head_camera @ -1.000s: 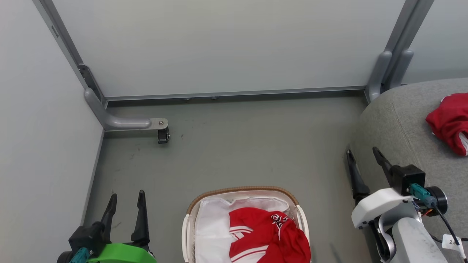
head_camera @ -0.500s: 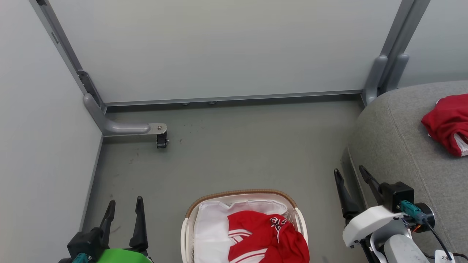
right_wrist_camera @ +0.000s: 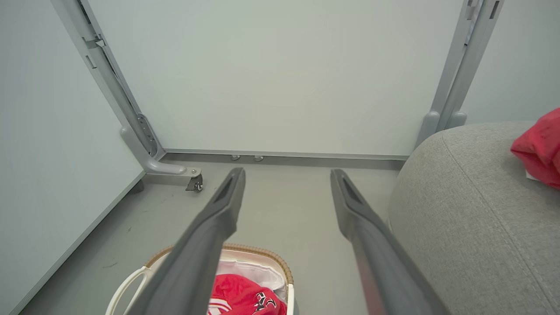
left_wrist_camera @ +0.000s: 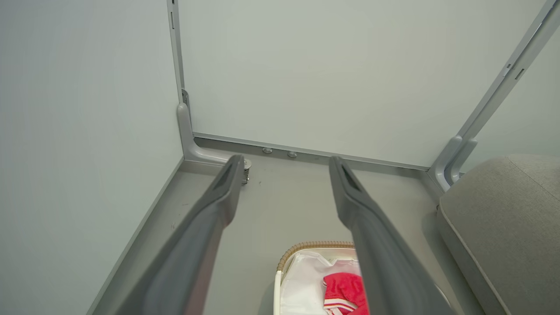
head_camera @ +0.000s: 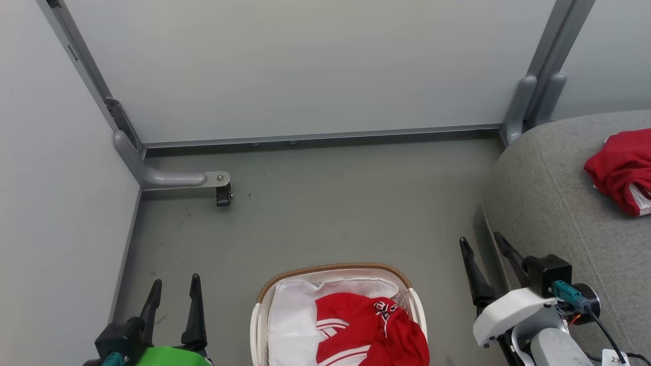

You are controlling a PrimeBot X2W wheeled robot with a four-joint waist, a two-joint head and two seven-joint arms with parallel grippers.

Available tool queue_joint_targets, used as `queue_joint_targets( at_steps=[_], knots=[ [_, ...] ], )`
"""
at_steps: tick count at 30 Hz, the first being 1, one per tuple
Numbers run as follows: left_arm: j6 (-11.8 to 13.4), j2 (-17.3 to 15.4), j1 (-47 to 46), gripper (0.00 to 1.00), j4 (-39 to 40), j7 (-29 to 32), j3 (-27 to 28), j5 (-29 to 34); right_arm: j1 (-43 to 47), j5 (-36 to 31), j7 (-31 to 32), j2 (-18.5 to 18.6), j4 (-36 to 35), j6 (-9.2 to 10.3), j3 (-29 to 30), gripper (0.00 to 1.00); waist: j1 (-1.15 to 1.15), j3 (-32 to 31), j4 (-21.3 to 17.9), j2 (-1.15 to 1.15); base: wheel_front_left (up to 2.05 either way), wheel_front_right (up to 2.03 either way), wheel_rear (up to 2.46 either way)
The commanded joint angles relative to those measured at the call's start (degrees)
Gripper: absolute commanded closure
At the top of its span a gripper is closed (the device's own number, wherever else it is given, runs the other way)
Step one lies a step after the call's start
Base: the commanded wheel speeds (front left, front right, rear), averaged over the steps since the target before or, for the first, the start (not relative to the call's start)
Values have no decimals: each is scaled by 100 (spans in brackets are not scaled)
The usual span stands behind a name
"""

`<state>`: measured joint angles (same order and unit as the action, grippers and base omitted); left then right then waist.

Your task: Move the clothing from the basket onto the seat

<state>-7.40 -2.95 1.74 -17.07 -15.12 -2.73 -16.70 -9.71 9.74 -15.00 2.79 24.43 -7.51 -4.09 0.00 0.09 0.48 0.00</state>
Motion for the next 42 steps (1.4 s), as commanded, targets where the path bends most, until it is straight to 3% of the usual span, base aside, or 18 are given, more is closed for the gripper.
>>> queue_joint_targets(
  at_steps=[1,11,19,27,42],
  knots=[
    [-15,4,33,0,8,-5,3,-13,81,67,-28,21,-27,4,0,0,0,11,-13,0,0,0,0],
    [-15,2,-146,0,56,-5,-110,58,-45,19,-28,21,-143,4,108,0,0,196,-81,0,0,0,0],
    [-15,-142,-906,0,-212,-5,-628,148,-441,-176,-28,20,-514,4,505,0,0,866,-180,0,0,0,0],
    [-15,-190,-2153,0,-1059,-4,-1560,139,-1018,-361,-28,20,-1042,4,1005,0,0,1901,-449,0,0,0,0],
    [-15,-65,-4025,0,-3464,17,-4000,-274,-1771,-280,-28,16,-1952,4,1486,0,0,3695,-1034,0,0,0,0]
  ],
)
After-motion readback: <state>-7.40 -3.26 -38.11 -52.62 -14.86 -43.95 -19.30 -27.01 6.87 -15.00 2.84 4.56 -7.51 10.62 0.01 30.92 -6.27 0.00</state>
